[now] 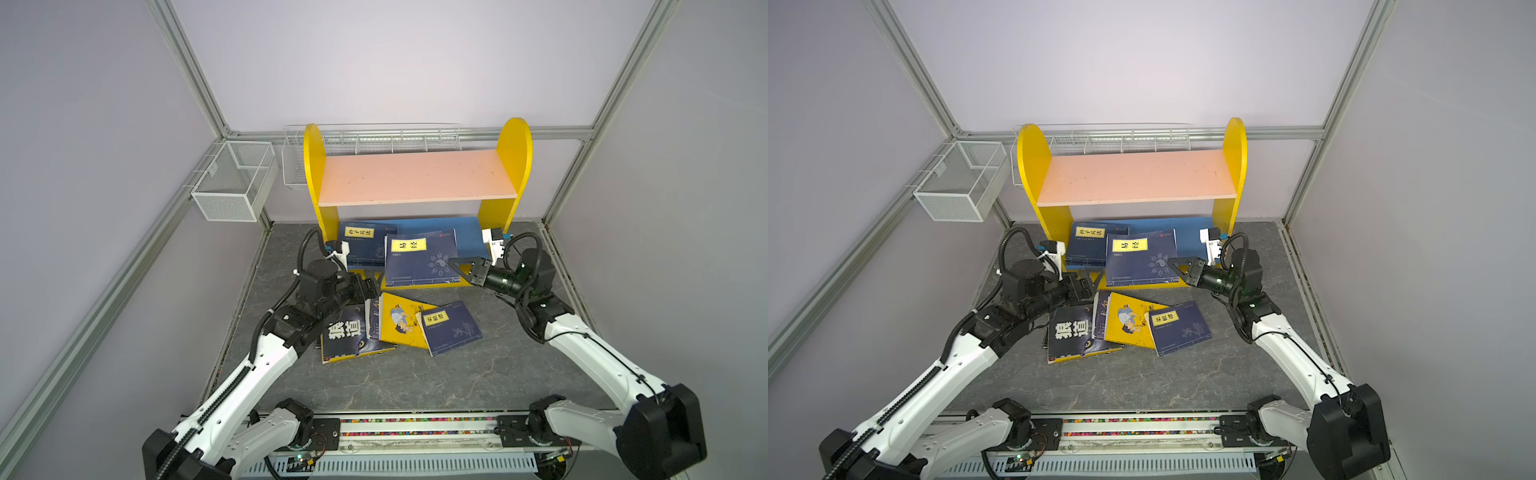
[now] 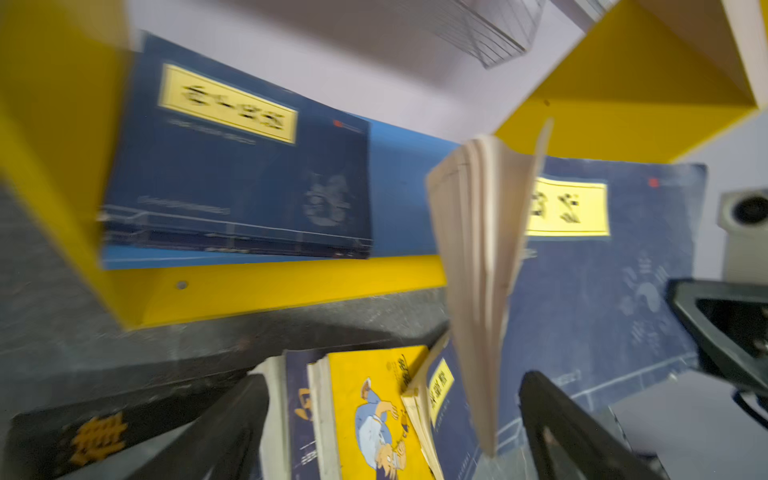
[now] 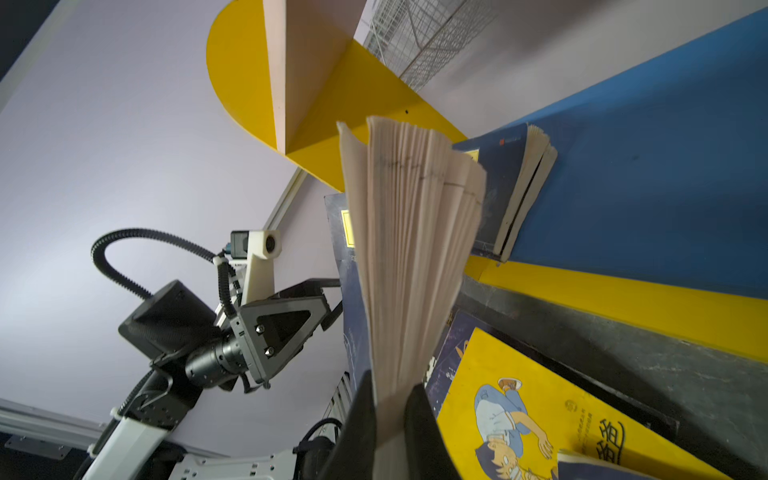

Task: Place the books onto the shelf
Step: 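Push the book onto the blue shelf with the right gripper while the left withdraws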

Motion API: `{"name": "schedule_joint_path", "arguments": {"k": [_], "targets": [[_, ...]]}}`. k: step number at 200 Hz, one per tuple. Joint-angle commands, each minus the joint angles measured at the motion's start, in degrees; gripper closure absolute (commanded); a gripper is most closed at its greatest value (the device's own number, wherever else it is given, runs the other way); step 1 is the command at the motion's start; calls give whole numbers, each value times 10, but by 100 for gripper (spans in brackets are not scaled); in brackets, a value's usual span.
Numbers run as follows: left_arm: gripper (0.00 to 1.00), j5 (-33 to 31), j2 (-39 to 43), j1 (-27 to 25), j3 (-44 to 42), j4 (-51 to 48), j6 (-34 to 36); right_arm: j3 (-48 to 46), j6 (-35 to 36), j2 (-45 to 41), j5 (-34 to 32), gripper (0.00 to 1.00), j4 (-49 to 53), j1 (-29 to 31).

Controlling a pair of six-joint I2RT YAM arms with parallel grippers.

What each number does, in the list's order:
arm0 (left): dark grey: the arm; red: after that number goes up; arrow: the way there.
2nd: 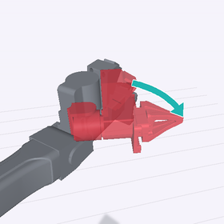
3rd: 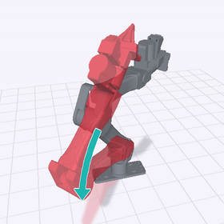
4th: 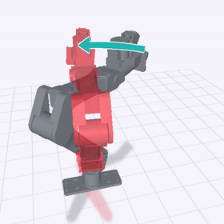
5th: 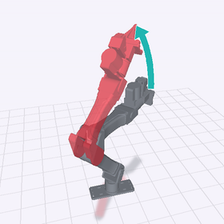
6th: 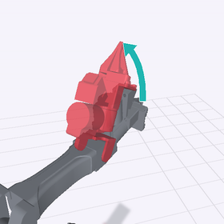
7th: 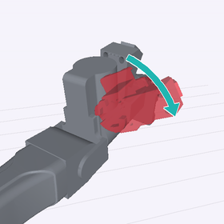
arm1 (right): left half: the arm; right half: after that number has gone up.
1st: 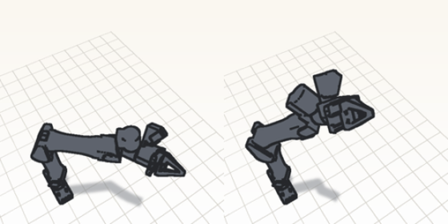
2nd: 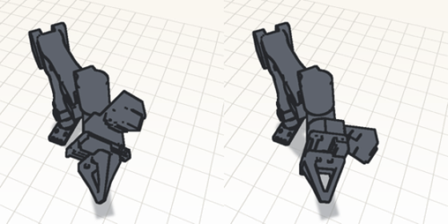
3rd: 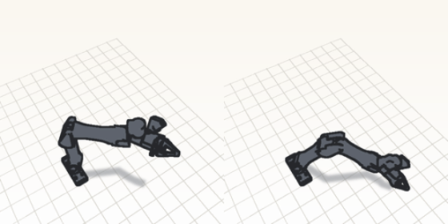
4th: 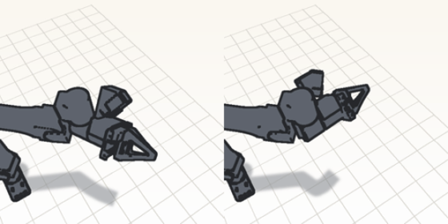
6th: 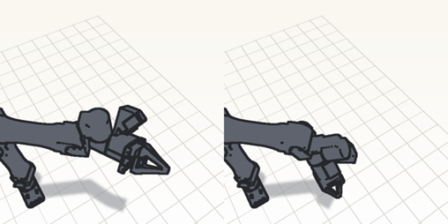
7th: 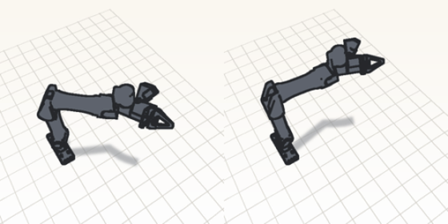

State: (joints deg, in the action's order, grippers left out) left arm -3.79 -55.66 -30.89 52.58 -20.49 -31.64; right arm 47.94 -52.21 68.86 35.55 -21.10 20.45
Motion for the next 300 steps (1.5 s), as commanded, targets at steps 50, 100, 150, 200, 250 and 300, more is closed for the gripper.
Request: {"name": "schedule_joint_path", "arguments": {"k": [50, 100, 150, 200, 250, 300], "targets": [[5, -310, 64, 77, -51, -290, -275, 132, -17, 149, -193, 94, -13, 81], [5, -296, 139, 109, -111, -293, -300, 214, -51, 268, -196, 94, -63, 102], [6, -278, 132, 111, -123, -306, -300, 276, -56, 352, -189, 94, -61, 125], [6, -264, 131, 111, -132, -299, -300, 314, -61, 400, -190, 93, -50, 143], [6, -266, 133, 110, -133, -306, -300, 325, -73, 427, -201, 93, -51, 154], [6, -260, 141, 111, -137, -312, -300, 325, -97, 441, -216, 93, -60, 156]]}}
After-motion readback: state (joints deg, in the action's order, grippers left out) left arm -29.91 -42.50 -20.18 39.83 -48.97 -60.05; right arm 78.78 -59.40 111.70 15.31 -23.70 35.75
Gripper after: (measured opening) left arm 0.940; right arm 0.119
